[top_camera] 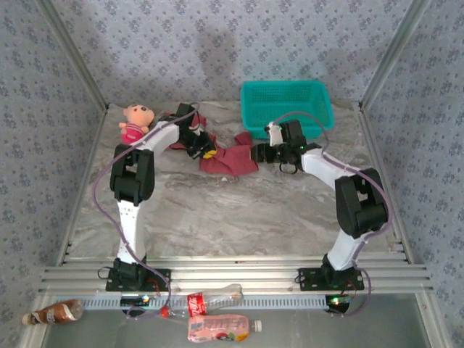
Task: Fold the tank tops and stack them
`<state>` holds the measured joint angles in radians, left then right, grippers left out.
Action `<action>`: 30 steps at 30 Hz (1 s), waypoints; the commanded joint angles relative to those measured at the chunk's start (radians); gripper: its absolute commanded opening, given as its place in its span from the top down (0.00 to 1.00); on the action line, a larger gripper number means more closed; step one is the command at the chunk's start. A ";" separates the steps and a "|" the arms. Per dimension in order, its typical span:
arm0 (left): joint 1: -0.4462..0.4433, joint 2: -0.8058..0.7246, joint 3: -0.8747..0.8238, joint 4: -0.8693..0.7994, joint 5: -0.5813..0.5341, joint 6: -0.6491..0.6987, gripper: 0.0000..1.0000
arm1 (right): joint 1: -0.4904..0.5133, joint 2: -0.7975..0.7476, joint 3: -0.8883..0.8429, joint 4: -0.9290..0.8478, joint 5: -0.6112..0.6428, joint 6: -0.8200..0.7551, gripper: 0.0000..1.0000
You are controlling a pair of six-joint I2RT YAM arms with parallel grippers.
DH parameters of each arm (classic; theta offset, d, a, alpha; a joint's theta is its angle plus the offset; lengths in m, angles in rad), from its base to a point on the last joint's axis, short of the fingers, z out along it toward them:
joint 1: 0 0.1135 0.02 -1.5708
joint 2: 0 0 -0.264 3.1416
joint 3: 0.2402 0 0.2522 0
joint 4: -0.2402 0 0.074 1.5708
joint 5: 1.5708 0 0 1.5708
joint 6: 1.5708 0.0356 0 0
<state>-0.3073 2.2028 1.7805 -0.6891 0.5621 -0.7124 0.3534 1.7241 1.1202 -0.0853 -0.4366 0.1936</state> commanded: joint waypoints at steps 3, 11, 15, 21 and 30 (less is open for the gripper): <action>0.013 0.025 0.088 -0.084 -0.059 0.060 0.80 | 0.042 0.059 -0.012 0.078 0.047 -0.276 0.40; 0.013 -0.125 0.035 -0.078 -0.163 0.146 0.55 | 0.051 0.239 0.144 0.093 0.130 -0.296 0.40; 0.006 -0.226 -0.146 -0.029 -0.179 0.159 0.50 | 0.054 0.272 0.155 0.089 0.115 -0.243 0.40; -0.044 -0.228 -0.309 0.082 -0.159 0.170 0.47 | 0.058 0.266 0.110 0.046 0.080 -0.174 0.46; -0.080 -0.144 -0.291 0.078 -0.168 0.189 0.50 | 0.082 0.232 0.029 -0.046 0.064 -0.117 0.55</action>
<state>-0.3859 2.0506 1.4899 -0.6250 0.3958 -0.5499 0.4259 1.9800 1.1904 -0.0494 -0.3454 0.0422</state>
